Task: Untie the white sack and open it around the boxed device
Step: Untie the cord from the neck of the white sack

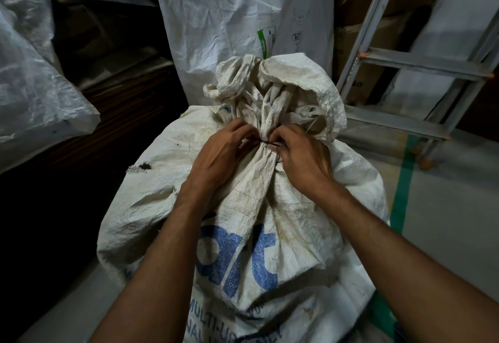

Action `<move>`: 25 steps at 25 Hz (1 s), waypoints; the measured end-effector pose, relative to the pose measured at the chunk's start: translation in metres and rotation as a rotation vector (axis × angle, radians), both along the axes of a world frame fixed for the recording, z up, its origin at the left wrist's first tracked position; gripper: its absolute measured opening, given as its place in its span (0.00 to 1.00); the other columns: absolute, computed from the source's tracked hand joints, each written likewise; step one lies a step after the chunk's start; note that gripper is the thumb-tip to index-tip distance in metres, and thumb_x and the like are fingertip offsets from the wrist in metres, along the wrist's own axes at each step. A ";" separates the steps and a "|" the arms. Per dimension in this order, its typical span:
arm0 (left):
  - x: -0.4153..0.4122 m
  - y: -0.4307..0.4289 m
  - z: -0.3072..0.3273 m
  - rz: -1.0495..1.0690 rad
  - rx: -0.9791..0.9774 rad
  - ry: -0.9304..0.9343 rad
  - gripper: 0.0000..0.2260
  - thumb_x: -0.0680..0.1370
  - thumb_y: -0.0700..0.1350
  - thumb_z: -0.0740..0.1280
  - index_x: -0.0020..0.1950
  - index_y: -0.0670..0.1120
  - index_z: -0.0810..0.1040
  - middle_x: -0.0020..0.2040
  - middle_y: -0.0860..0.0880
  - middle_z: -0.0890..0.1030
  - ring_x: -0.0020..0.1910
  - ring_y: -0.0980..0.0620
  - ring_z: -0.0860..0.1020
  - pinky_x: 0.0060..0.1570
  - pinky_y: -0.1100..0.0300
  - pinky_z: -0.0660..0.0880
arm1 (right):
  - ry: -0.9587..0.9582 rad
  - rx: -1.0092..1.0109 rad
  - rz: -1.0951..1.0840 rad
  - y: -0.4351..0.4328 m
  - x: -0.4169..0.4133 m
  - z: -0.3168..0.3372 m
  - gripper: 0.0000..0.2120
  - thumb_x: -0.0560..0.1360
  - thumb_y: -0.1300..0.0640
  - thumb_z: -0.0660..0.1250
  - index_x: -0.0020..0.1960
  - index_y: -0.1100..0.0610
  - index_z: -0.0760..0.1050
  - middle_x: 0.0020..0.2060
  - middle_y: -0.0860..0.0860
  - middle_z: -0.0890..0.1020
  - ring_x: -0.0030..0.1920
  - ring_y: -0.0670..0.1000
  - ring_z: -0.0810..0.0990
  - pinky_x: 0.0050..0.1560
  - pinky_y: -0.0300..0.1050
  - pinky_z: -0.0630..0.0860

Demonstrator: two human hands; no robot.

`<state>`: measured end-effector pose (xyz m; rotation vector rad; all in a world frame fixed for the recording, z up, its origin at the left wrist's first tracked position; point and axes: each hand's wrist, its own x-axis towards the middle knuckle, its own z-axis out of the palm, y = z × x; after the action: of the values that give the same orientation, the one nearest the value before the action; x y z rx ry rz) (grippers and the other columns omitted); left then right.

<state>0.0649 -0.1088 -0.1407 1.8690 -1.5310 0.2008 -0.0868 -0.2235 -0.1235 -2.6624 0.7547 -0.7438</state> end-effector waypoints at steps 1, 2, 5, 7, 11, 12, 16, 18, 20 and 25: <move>0.000 0.001 0.000 -0.004 0.001 0.007 0.08 0.82 0.47 0.66 0.58 0.46 0.80 0.55 0.50 0.78 0.46 0.52 0.78 0.44 0.58 0.76 | 0.002 0.014 -0.006 0.000 0.000 0.001 0.03 0.81 0.54 0.67 0.50 0.47 0.74 0.52 0.42 0.79 0.45 0.49 0.79 0.45 0.52 0.78; 0.000 0.002 0.000 -0.011 0.003 0.012 0.07 0.83 0.47 0.66 0.58 0.47 0.80 0.56 0.51 0.77 0.47 0.51 0.78 0.45 0.56 0.77 | 0.001 0.030 -0.008 0.000 -0.001 0.002 0.04 0.81 0.55 0.66 0.50 0.47 0.74 0.53 0.41 0.79 0.45 0.48 0.78 0.46 0.51 0.78; 0.002 0.002 0.001 -0.027 0.009 0.039 0.06 0.82 0.46 0.67 0.58 0.49 0.79 0.57 0.52 0.77 0.47 0.51 0.78 0.45 0.51 0.78 | 0.003 0.120 -0.012 -0.002 -0.002 0.005 0.06 0.80 0.56 0.66 0.50 0.45 0.75 0.53 0.39 0.79 0.46 0.46 0.78 0.48 0.49 0.78; 0.005 -0.002 0.001 -0.017 0.013 0.066 0.05 0.81 0.46 0.69 0.57 0.50 0.79 0.56 0.52 0.77 0.46 0.52 0.76 0.43 0.49 0.78 | -0.005 0.236 -0.019 -0.006 0.001 0.005 0.04 0.81 0.53 0.65 0.50 0.44 0.77 0.51 0.38 0.80 0.47 0.46 0.79 0.50 0.50 0.78; 0.008 -0.007 0.000 -0.061 -0.010 0.194 0.04 0.80 0.47 0.71 0.53 0.50 0.81 0.51 0.52 0.79 0.47 0.51 0.79 0.46 0.46 0.79 | -0.005 0.481 0.016 -0.011 0.001 0.012 0.11 0.83 0.44 0.61 0.53 0.45 0.81 0.46 0.41 0.84 0.48 0.46 0.81 0.53 0.50 0.78; 0.008 -0.007 0.000 -0.065 -0.010 0.211 0.04 0.80 0.47 0.71 0.53 0.50 0.81 0.51 0.52 0.78 0.47 0.51 0.79 0.47 0.46 0.79 | -0.015 0.518 0.035 -0.012 0.001 0.014 0.11 0.83 0.44 0.62 0.53 0.46 0.81 0.45 0.42 0.84 0.47 0.45 0.82 0.52 0.48 0.78; 0.001 -0.011 0.004 -0.033 0.033 0.198 0.04 0.81 0.46 0.69 0.53 0.48 0.80 0.51 0.51 0.75 0.46 0.53 0.76 0.47 0.50 0.78 | 0.037 0.227 -0.001 -0.004 0.005 0.020 0.08 0.77 0.43 0.67 0.48 0.46 0.81 0.41 0.43 0.84 0.41 0.46 0.82 0.43 0.48 0.80; 0.003 -0.010 0.004 -0.037 0.043 0.231 0.03 0.81 0.47 0.68 0.53 0.49 0.79 0.51 0.51 0.74 0.46 0.53 0.76 0.47 0.52 0.77 | 0.075 -0.066 -0.046 0.005 0.008 0.020 0.08 0.77 0.44 0.68 0.50 0.46 0.82 0.46 0.45 0.84 0.44 0.50 0.83 0.44 0.49 0.81; 0.006 -0.009 0.002 -0.050 0.040 0.267 0.03 0.81 0.48 0.68 0.53 0.50 0.78 0.51 0.52 0.74 0.46 0.54 0.76 0.48 0.55 0.77 | 0.066 -0.214 -0.034 0.011 0.010 0.018 0.09 0.78 0.45 0.68 0.52 0.48 0.83 0.48 0.47 0.84 0.46 0.52 0.83 0.43 0.47 0.79; 0.009 -0.009 0.002 -0.064 0.061 0.287 0.02 0.82 0.47 0.67 0.51 0.50 0.76 0.50 0.51 0.73 0.45 0.54 0.74 0.45 0.61 0.71 | -0.014 -0.283 0.059 0.007 0.004 0.008 0.07 0.80 0.48 0.67 0.51 0.52 0.81 0.44 0.48 0.84 0.41 0.53 0.82 0.36 0.46 0.75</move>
<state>0.0739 -0.1173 -0.1387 1.8033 -1.4080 -0.1405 -0.0833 -0.2161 -0.1151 -2.9111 0.6029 -0.9129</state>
